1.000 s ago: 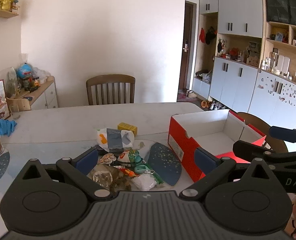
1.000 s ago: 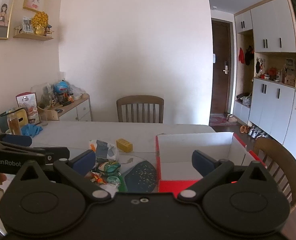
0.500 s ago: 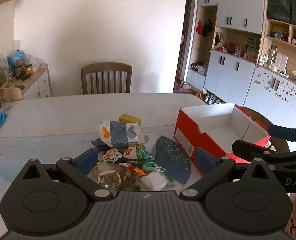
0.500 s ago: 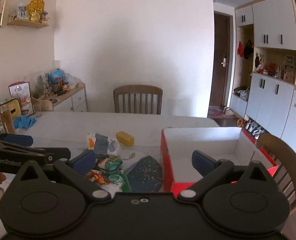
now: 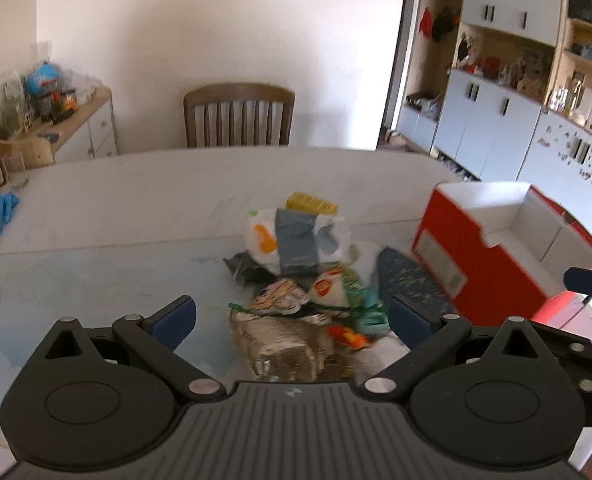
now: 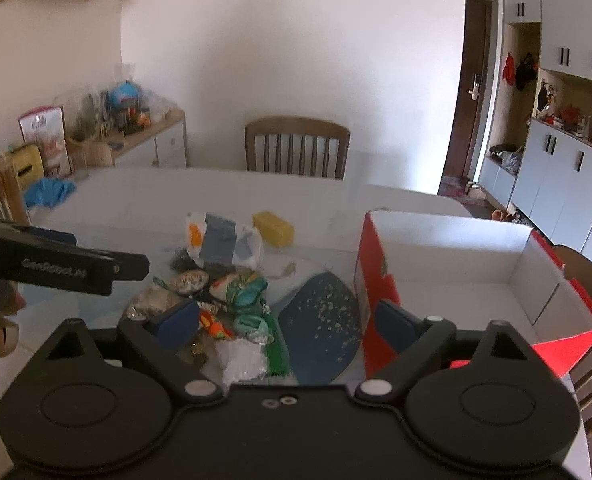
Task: Organize objects
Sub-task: 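Move the left gripper toward the silver foil snack bag in the pile, then grasp the silver foil snack bag with the left gripper while the right gripper grasps the white plastic wrap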
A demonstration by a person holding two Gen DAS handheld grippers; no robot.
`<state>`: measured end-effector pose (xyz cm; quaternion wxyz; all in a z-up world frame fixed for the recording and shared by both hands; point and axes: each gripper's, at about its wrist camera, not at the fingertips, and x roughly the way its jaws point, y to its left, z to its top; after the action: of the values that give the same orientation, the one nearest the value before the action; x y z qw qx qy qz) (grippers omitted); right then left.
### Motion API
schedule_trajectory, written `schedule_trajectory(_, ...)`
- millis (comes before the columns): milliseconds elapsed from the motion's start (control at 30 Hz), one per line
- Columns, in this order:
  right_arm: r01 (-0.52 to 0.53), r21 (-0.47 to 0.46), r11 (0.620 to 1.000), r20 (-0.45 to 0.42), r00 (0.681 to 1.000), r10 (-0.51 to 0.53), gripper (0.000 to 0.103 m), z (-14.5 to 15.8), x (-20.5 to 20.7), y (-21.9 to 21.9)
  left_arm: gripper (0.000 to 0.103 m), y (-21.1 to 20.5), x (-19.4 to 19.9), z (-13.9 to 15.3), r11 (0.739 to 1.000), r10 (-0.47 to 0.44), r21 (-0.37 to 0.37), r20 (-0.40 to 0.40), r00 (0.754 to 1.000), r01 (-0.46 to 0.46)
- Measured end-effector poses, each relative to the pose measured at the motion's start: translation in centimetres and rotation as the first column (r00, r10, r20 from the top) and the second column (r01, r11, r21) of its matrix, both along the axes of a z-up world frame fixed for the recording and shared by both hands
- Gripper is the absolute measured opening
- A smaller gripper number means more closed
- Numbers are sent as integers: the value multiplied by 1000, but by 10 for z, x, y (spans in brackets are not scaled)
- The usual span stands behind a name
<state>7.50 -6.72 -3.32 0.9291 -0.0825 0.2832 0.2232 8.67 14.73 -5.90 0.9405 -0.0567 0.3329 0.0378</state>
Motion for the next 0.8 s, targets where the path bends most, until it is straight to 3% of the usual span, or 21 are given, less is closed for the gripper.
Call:
schedule_trajectory(167,14,-48,999,-52,999,-17,85,-20,15,12,102,16,27,-27,999,22,-36,-100,995,-25)
schedule_trajectory(500,-12,-92,996,-222,975,-9,73,-60,38,34,102,23,55,-65,999,11,-50,-204,979,-22)
schedule_trajectory(700,-22,-112,993,-273,962,-10,65,-75,47,45,102,35,64,-78,990,10,-137,-257,966,-47)
schedule_trajectory(800,-29,-116,993,-287,958,-6,63,-79,51,51,93,40,67,-83,985,7,-164,-276,961,-55)
